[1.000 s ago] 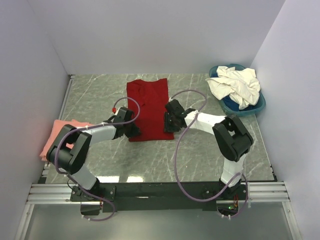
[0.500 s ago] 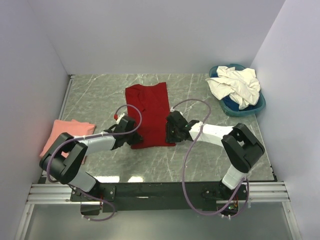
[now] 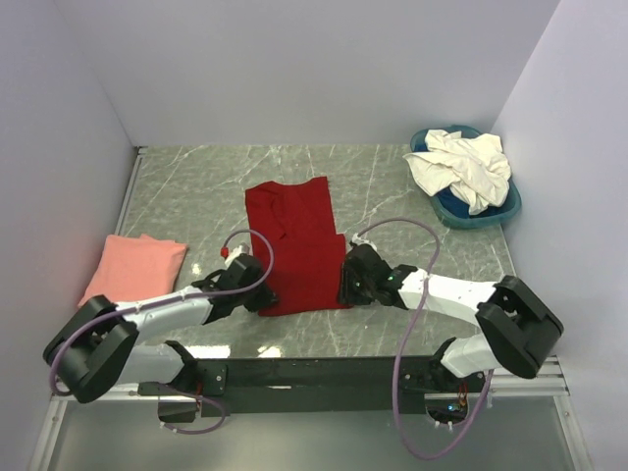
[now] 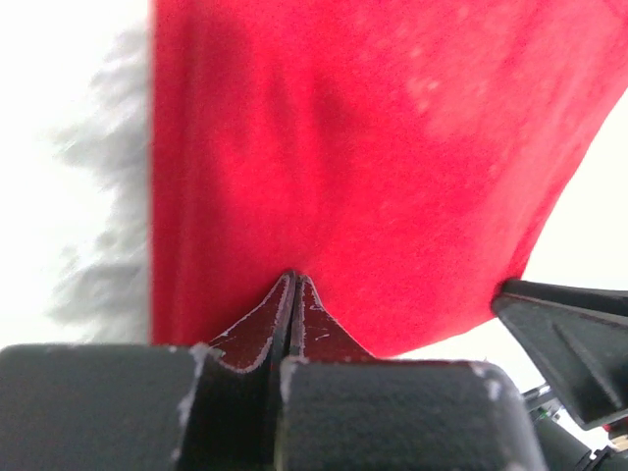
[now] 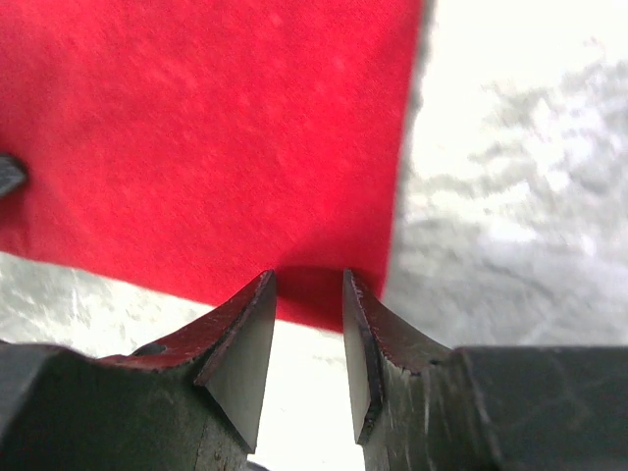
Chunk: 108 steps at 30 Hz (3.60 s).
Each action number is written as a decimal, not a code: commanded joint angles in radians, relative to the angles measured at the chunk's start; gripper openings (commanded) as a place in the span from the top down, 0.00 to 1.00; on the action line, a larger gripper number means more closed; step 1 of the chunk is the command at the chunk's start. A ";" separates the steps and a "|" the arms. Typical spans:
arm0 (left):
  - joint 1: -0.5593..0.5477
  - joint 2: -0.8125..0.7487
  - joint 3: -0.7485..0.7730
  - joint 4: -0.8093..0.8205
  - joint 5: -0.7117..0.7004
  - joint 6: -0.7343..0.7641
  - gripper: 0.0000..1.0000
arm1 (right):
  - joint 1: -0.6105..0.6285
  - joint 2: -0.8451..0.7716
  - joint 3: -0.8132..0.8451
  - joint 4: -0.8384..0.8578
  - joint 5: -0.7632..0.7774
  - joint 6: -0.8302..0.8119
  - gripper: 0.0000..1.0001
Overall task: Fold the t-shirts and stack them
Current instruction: Fold the tshirt
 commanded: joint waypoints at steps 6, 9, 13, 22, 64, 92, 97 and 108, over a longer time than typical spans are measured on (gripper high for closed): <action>-0.007 -0.162 0.015 -0.224 -0.049 0.024 0.89 | 0.009 -0.112 -0.026 -0.091 0.029 0.020 0.59; -0.007 -0.208 0.044 -0.285 -0.069 0.025 0.87 | 0.009 -0.143 -0.008 -0.117 0.033 0.018 0.59; -0.007 -0.268 0.046 -0.342 -0.089 0.007 0.85 | 0.007 -0.192 -0.001 -0.153 0.052 0.018 0.58; -0.007 -0.233 -0.023 -0.277 -0.060 0.005 0.85 | 0.007 -0.180 0.000 -0.134 0.047 0.022 0.58; -0.007 -0.317 -0.182 -0.220 -0.015 -0.082 0.87 | 0.004 -0.096 -0.092 0.012 -0.008 0.061 0.86; -0.042 -0.556 -0.116 -0.499 0.079 -0.024 0.70 | 0.047 -0.471 -0.230 -0.195 -0.053 0.083 0.77; -0.042 -0.593 -0.004 -0.609 -0.029 -0.031 0.63 | 0.027 -0.461 -0.076 -0.275 0.079 0.049 0.62; 0.021 -0.199 0.361 -0.377 -0.138 0.177 0.77 | -0.223 -0.167 0.210 -0.113 -0.008 -0.083 0.73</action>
